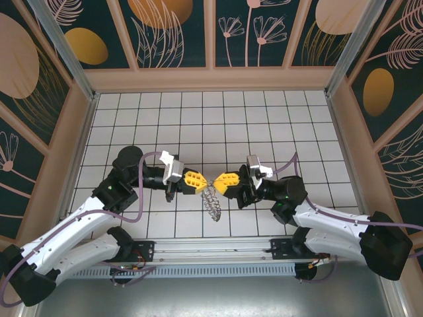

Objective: Put the keys on the keyring

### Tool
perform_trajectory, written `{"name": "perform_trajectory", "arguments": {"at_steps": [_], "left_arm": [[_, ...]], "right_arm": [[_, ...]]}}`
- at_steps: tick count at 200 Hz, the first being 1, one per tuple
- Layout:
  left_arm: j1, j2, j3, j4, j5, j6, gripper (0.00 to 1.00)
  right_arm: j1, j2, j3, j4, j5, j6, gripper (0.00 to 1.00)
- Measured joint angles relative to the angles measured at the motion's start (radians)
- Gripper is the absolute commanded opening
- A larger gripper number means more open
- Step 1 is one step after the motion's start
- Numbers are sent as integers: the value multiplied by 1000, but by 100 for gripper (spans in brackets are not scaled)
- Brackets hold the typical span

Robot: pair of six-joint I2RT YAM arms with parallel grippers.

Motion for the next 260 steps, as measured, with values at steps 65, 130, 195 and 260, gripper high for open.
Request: {"name": "perform_trajectory", "arguments": {"at_steps": [65,130,195,260], "left_arm": [[0,0,0,0,0,0,0],[0,-1,0,0,3,0,0],[0,-2,0,0,3,0,0],[0,-3,0,0,3,0,0]], "right_arm": [[0,7,2,8,-4,0,0],[0,11,4,20,-19,0,0],[-4,26,11,31,-26,4,0],[-4,40,22,50,-38,4,0]]}}
